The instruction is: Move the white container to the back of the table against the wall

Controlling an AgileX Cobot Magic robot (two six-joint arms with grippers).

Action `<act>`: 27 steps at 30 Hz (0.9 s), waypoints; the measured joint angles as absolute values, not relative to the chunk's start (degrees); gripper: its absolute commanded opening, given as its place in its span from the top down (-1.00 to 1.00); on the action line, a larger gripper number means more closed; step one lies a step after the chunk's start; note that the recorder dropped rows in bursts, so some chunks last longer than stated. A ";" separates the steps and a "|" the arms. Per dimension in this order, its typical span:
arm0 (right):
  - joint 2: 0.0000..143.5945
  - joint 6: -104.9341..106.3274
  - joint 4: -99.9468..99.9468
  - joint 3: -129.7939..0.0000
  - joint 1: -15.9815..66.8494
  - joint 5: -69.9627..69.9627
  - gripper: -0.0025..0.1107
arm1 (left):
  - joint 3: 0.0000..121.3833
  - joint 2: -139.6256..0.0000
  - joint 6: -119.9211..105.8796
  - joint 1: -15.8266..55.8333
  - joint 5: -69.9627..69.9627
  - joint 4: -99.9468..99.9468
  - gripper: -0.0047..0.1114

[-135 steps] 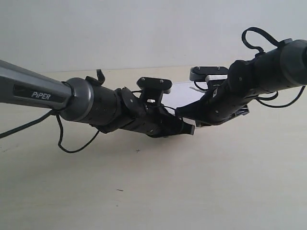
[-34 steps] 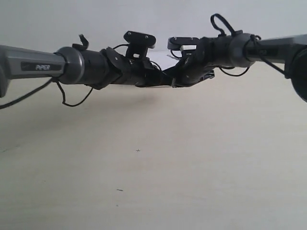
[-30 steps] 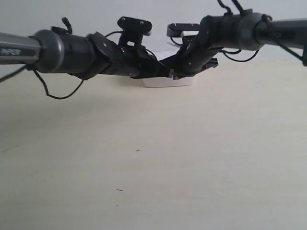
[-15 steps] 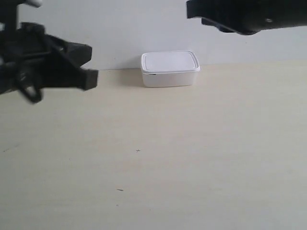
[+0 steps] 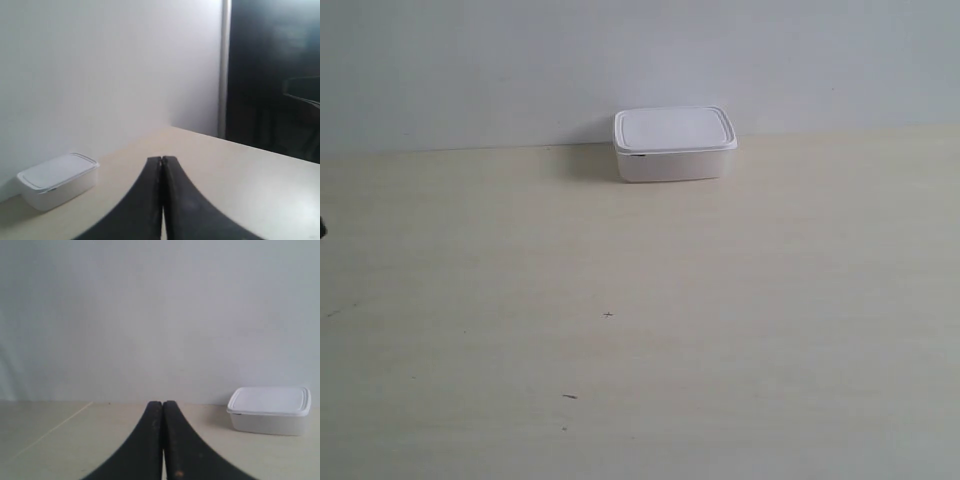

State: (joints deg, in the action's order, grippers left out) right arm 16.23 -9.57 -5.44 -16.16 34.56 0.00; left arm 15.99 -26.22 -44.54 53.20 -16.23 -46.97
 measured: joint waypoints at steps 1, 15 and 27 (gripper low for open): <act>15.08 -9.30 -5.57 -15.48 34.56 -0.47 0.96 | 15.08 -25.88 -44.54 53.20 -18.73 -46.97 0.92; 13.28 -8.55 -5.79 -14.76 34.56 -2.49 0.96 | 12.88 -25.50 -44.42 53.20 -25.10 -47.61 0.92; 9.11 -8.41 -5.89 -14.62 28.25 -2.16 0.96 | 12.88 -19.10 -44.42 44.25 -25.10 -47.70 0.92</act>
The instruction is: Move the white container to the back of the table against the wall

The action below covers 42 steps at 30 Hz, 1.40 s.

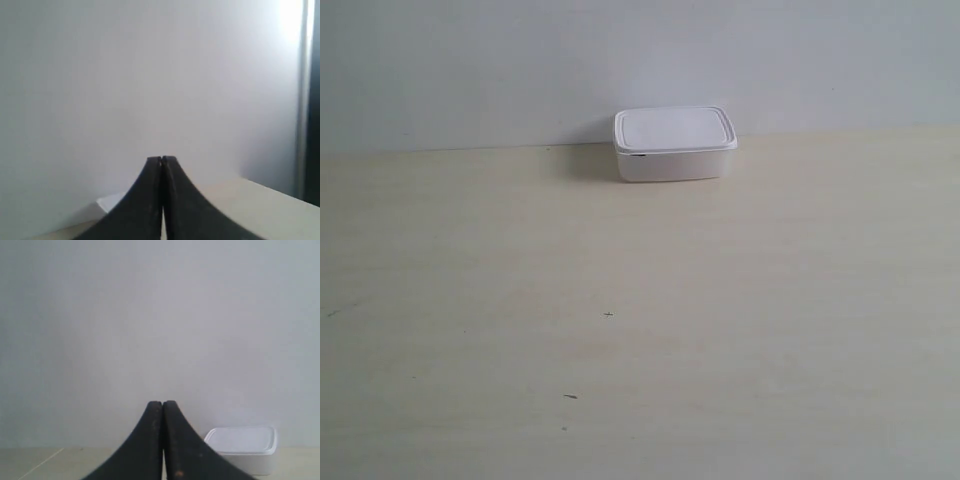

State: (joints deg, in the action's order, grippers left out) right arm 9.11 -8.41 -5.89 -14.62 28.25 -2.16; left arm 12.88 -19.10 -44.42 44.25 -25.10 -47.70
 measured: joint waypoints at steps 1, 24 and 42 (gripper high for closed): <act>6.84 -8.41 -5.89 -14.62 24.03 -2.16 0.96 | 12.88 -17.15 -44.42 37.48 -25.10 -47.70 0.92; 0.30 -8.41 0.00 -14.62 10.78 0.90 0.96 | 11.98 -12.04 -44.53 8.69 -4.68 -19.85 0.92; 4.62 -8.41 10.70 -10.52 5.20 1.50 0.96 | 1.27 -2.78 -44.53 6.93 -1.22 -14.03 0.92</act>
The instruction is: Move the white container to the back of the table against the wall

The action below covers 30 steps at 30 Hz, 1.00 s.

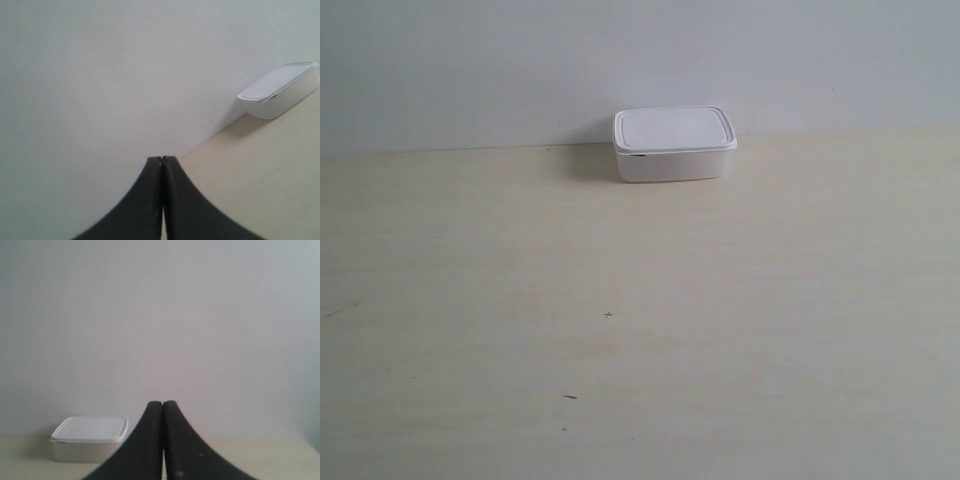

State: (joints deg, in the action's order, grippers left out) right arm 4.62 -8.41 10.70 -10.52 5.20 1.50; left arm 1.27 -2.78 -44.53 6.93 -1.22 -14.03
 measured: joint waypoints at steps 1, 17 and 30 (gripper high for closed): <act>4.62 -8.41 12.56 -9.18 5.20 -1.74 0.96 | 0.90 -2.02 -44.53 6.93 -0.39 -14.03 0.92; 2.27 -8.31 11.03 -0.33 5.20 -3.14 0.96 | 0.15 -0.39 -44.53 6.93 1.66 -14.03 0.92; 0.37 -8.31 9.37 -0.33 5.20 1.06 0.96 | 0.15 -0.39 -44.53 6.93 10.21 -14.03 0.92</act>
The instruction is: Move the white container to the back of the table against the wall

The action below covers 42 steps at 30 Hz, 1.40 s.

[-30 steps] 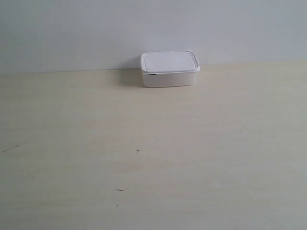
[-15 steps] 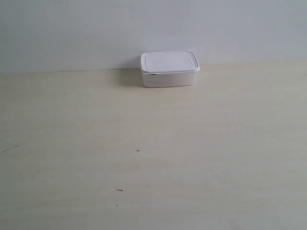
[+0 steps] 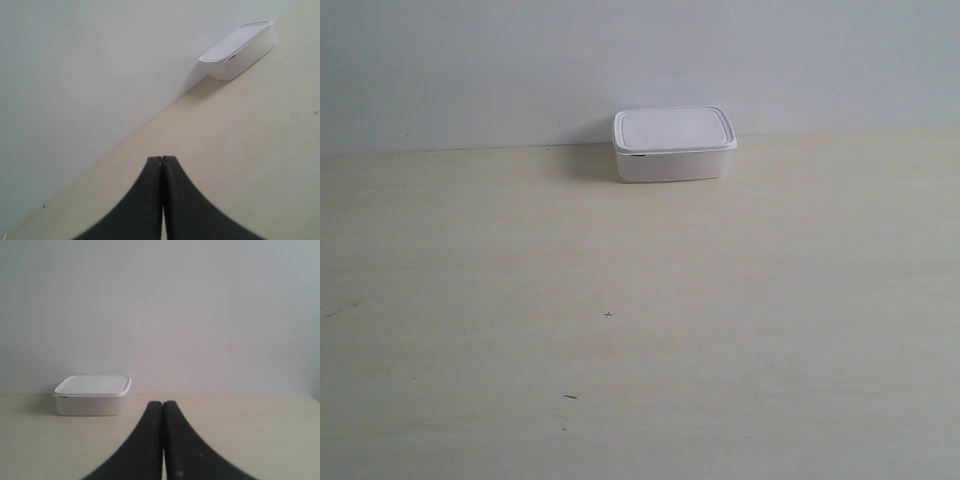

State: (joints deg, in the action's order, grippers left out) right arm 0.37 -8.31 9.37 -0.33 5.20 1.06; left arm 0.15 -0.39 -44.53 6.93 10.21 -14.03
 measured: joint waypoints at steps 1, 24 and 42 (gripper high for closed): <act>0.37 -8.31 9.37 -0.33 5.20 1.06 0.96 | 0.15 -0.39 -44.53 6.93 10.44 -14.03 0.92; 0.37 -8.31 9.15 -0.33 5.20 1.28 0.96 | 0.15 -0.39 -44.53 6.93 14.92 -14.03 0.92; 0.37 -8.31 9.15 -0.33 5.20 1.28 0.96 | 0.15 -0.39 -20.18 6.93 21.01 -6.30 0.92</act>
State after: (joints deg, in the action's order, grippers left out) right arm 0.37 -8.31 9.15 -0.33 5.20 1.28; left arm 0.15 -0.39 -20.18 6.93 21.01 -6.30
